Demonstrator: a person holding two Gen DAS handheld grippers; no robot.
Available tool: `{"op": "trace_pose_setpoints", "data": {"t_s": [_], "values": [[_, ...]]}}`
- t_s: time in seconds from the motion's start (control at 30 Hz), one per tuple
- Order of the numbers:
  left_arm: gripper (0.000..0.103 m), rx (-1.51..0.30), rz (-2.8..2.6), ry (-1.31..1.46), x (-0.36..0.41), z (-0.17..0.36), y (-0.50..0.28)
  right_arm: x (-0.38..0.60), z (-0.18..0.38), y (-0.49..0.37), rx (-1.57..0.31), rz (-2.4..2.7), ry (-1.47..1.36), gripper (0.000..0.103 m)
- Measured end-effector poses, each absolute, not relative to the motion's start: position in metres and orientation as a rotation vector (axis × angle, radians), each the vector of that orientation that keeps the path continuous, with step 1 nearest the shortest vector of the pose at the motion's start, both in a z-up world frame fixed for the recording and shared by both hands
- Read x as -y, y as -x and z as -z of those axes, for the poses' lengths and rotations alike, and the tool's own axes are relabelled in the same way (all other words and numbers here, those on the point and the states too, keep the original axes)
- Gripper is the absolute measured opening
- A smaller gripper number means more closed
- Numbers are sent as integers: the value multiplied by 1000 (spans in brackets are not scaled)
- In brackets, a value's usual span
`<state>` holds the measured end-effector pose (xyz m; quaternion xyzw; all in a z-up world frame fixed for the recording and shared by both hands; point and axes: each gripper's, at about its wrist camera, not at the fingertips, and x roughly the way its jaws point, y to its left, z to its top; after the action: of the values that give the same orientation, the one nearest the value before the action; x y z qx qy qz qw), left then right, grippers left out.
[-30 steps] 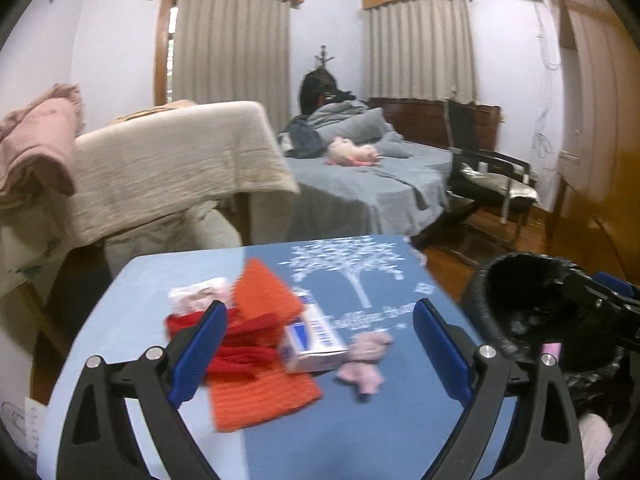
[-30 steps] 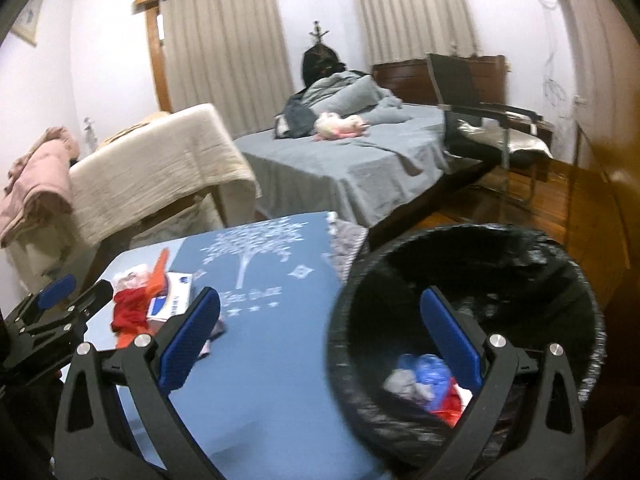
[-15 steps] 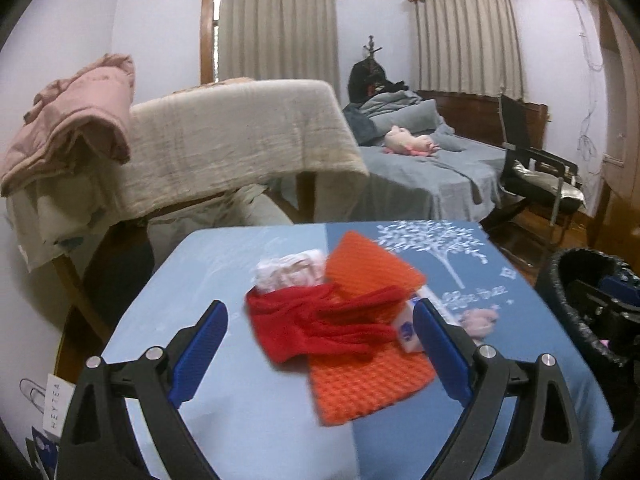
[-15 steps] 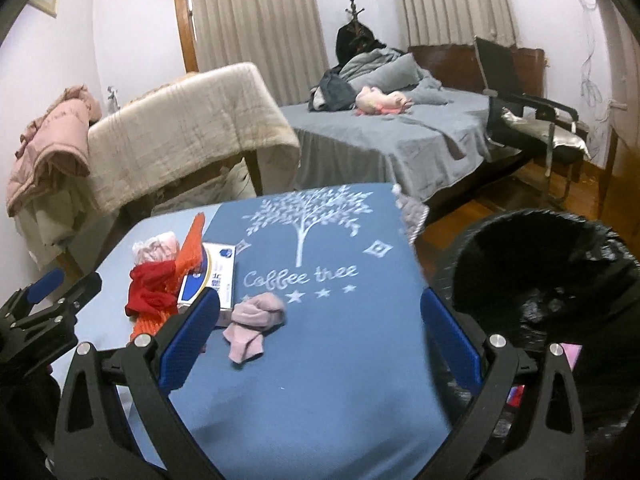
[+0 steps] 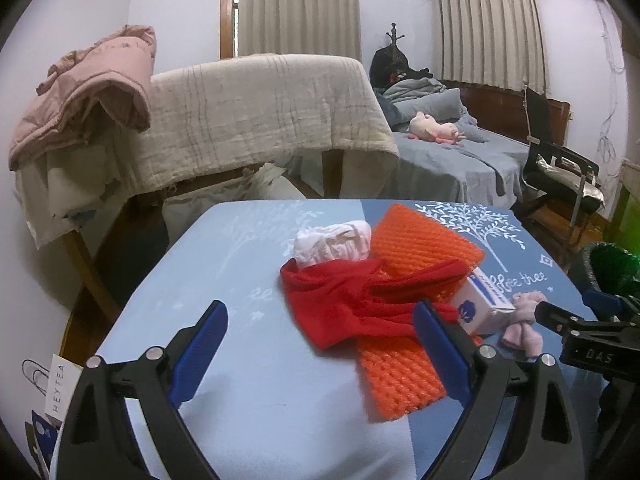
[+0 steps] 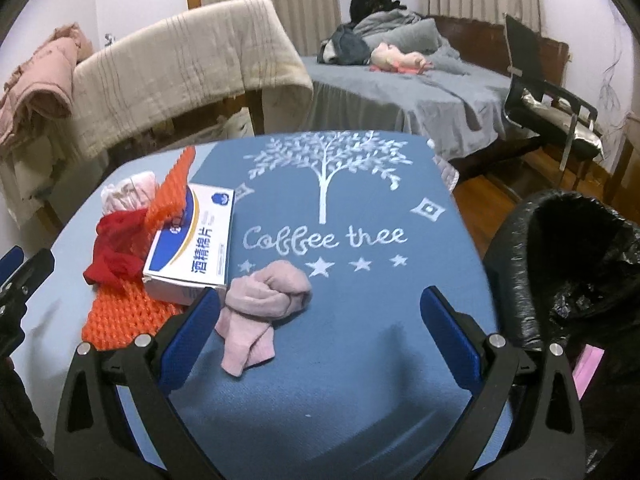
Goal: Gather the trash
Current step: 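Bring both grippers back over the trash pile on the table, then grasp the pink sock from the table with the right gripper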
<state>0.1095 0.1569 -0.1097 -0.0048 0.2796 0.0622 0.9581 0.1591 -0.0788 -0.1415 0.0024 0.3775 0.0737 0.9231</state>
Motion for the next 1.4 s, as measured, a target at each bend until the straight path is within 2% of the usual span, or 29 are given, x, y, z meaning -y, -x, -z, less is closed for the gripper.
{"op": "trace_pose_setpoints", "data": {"t_s": [0.1, 0.2, 0.3, 0.37, 0.4, 0.6, 0.77, 0.87, 0.93, 1.03, 1.1, 1.2, 1.3, 1.4], "values": [[92, -574, -127, 17, -158, 113, -111, 72, 146, -163, -802, -177, 9, 83], [92, -581, -128, 22, -160, 116, -113, 66, 151, -167, -834, -205, 6, 77], [92, -586, -129, 29, -161, 118, -114, 59, 156, -171, -867, -237, 9, 66], [92, -588, -127, 28, -161, 118, -115, 55, 159, -173, -890, -268, 13, 50], [92, -589, -126, 26, -160, 118, -116, 52, 160, -173, -901, -290, 13, 47], [92, -597, -111, 19, -155, 120, -125, 55, 159, -172, -893, -298, -9, 39], [91, -612, -93, 25, -152, 123, -136, 64, 154, -169, -867, -275, -15, 38], [86, -634, -86, 40, -154, 127, -147, 67, 150, -169, -851, -268, -1, 38], [81, -665, -72, 47, -154, 131, -156, 69, 148, -169, -841, -270, 1, 38], [65, -723, -53, 52, -153, 139, -167, 71, 148, -169, -838, -273, -6, 38], [38, -754, -32, 60, -153, 143, -171, 72, 150, -170, -840, -273, -9, 38], [17, -775, -13, 69, -153, 148, -174, 71, 150, -170, -841, -274, -10, 38], [4, -759, -15, 57, -151, 146, -170, 71, 149, -168, -830, -276, -6, 38], [3, -724, -34, 63, -152, 142, -163, 71, 147, -165, -824, -276, -8, 38]]}}
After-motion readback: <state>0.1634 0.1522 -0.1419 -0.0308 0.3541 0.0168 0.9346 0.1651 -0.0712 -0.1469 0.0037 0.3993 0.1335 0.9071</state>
